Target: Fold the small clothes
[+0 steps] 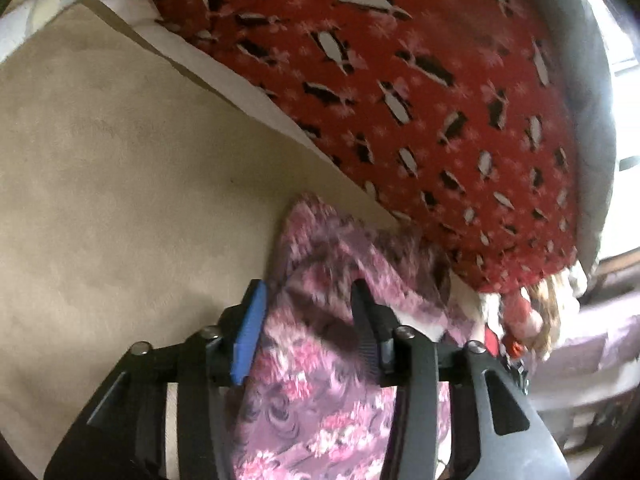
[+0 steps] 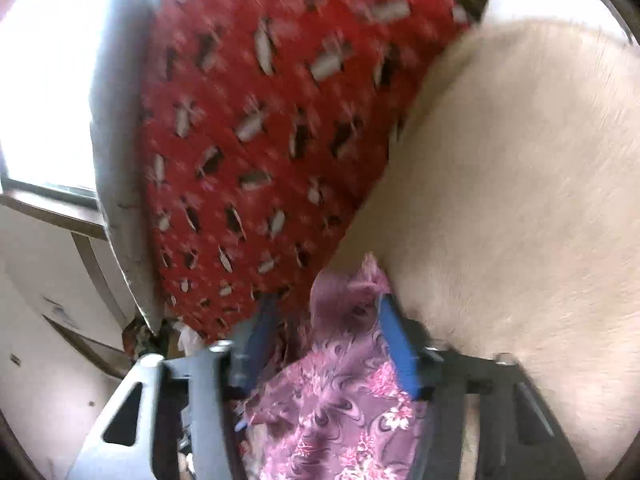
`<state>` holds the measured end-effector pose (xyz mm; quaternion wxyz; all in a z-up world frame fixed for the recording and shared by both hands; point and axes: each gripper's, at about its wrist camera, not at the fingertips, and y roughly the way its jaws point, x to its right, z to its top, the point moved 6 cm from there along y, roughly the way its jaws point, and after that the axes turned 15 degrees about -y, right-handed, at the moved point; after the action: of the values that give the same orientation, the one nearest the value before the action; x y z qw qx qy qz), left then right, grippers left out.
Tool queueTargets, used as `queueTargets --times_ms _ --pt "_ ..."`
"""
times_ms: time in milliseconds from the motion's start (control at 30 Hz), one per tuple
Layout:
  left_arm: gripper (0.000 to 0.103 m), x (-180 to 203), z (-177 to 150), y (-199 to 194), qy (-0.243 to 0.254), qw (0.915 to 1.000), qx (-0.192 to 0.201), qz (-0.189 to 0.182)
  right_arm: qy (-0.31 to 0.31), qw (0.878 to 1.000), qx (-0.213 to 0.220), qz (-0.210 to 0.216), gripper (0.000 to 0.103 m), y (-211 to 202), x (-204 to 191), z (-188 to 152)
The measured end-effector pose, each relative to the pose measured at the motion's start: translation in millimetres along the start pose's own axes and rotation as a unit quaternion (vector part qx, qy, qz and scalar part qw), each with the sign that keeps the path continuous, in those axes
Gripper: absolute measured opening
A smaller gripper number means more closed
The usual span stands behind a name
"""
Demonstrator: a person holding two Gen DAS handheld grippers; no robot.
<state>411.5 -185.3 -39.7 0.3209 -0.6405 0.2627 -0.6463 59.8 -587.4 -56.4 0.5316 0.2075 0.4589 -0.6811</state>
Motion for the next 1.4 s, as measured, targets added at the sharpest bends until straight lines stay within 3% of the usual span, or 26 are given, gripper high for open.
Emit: queueTargets --times_ms 100,200,367,400,433,467,500,533,567,667,833,933,1000,1067,1100,1133,1200,1267,1333,1367,1400 --pt "0.050 4 -17 8 0.036 0.9989 -0.027 -0.015 -0.072 0.995 -0.040 -0.064 0.058 -1 -8 -4" --pt "0.055 12 -24 19 0.080 0.9964 -0.020 0.016 -0.146 0.979 -0.075 -0.118 0.059 9 -14 -7" --pt "0.055 27 -16 39 0.081 0.9958 0.000 0.044 -0.172 0.968 -0.107 -0.145 0.060 45 -10 -11" --pt "0.052 32 -15 42 0.083 0.9954 0.011 0.047 -0.178 0.965 -0.113 -0.153 0.060 52 -10 -12" --pt "0.029 36 -15 43 0.090 0.9947 0.017 0.046 -0.187 0.962 -0.112 -0.162 0.059 58 -11 -13" --pt "0.012 41 -17 46 0.105 0.9930 0.020 0.050 -0.197 0.960 -0.110 -0.165 0.050 62 -13 -13" --pt "0.000 43 -20 50 0.119 0.9910 0.018 0.060 -0.208 0.959 -0.111 -0.159 0.026 65 -17 -14" --pt "0.000 45 -21 53 0.128 0.9885 0.028 0.075 -0.219 0.956 -0.116 -0.159 0.013 68 -21 -15" --pt "0.000 46 -23 54 0.138 0.9861 0.036 0.085 -0.228 0.954 -0.115 -0.160 0.008 67 -24 -15" --pt "0.000 51 -23 45 0.154 0.9825 0.063 0.085 -0.256 0.952 -0.088 -0.146 0.008 54 -43 -10" --pt "0.000 42 9 13 0.088 0.9884 0.114 0.050 -0.227 0.969 -0.010 -0.101 0.004 26 -62 22" --pt "0.000 26 26 7 0.051 0.9913 0.112 0.047 -0.197 0.972 -0.027 -0.123 0.003 36 -44 26" --pt "0.000 21 25 14 0.045 0.9954 0.077 0.036 -0.179 0.974 -0.045 -0.133 0.003 41 -27 21" --pt "0.006 12 23 22 0.041 0.9968 0.055 0.040 -0.157 0.979 -0.051 -0.119 0.003 44 -16 13" --pt "0.017 9 22 24 0.039 0.9970 0.051 0.044 -0.151 0.980 -0.048 -0.122 0.008 43 -11 11" --pt "0.035 7 22 28 0.033 0.9973 0.047 0.046 -0.142 0.981 -0.049 -0.120 0.009 44 -6 8" --pt "0.056 1 19 34 0.011 0.9987 0.037 0.032 -0.122 0.984 -0.060 -0.112 0.009 47 1 2" --pt "0.058 1 15 38 0.001 0.9995 0.028 0.018 -0.120 0.984 -0.065 -0.113 0.013 46 3 -2" --pt "0.064 3 10 45 0.001 0.9997 0.016 0.018 -0.123 0.982 -0.070 -0.124 0.027 49 5 -3" --pt "0.065 4 8 49 0.003 0.9996 0.014 0.023 -0.125 0.981 -0.072 -0.132 0.041 50 6 -4" --pt "0.066 7 5 52 0.011 0.9993 0.012 0.032 -0.127 0.980 -0.074 -0.137 0.044 52 7 -4"
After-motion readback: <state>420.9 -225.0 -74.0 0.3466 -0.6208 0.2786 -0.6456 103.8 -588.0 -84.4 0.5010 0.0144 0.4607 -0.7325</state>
